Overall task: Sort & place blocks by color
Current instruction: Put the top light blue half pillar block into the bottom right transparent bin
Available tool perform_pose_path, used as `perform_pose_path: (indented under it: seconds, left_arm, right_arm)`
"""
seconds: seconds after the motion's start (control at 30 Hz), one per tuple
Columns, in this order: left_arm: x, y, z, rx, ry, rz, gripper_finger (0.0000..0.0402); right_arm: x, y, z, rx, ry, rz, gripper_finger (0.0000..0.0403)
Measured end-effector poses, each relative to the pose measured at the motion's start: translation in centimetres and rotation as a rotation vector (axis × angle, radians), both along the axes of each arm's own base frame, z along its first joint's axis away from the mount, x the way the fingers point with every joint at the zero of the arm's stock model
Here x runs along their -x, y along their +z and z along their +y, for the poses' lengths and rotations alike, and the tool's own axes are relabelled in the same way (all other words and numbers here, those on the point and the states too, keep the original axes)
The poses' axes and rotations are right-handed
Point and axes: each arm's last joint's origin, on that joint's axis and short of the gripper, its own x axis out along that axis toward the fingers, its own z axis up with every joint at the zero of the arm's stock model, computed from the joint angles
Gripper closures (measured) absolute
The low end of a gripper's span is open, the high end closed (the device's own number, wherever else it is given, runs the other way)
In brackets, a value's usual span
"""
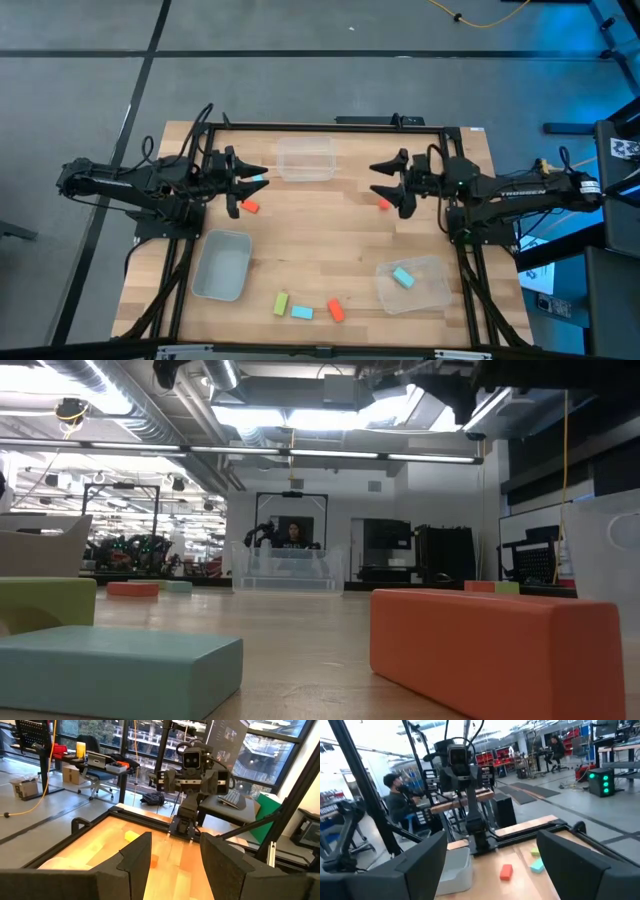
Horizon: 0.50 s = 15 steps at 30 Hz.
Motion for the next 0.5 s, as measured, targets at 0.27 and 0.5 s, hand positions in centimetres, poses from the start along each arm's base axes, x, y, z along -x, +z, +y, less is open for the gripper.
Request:
perform_pose_path:
  seconds: [0.27, 0.5]
  left_arm:
    - [0.0, -0.12, 0.01, -0.001, 0.001, 0.013, 0.0239]
    - [0.0, -0.12, 0.0, -0.001, 0.0, 0.013, 0.0239]
  right_arm:
    - [-0.06, -0.11, 0.1, -0.067, 0.04, 0.007, 0.0091]
    - [-0.06, -0.12, 0.1, -0.05, 0.04, 0.009, 0.0091]
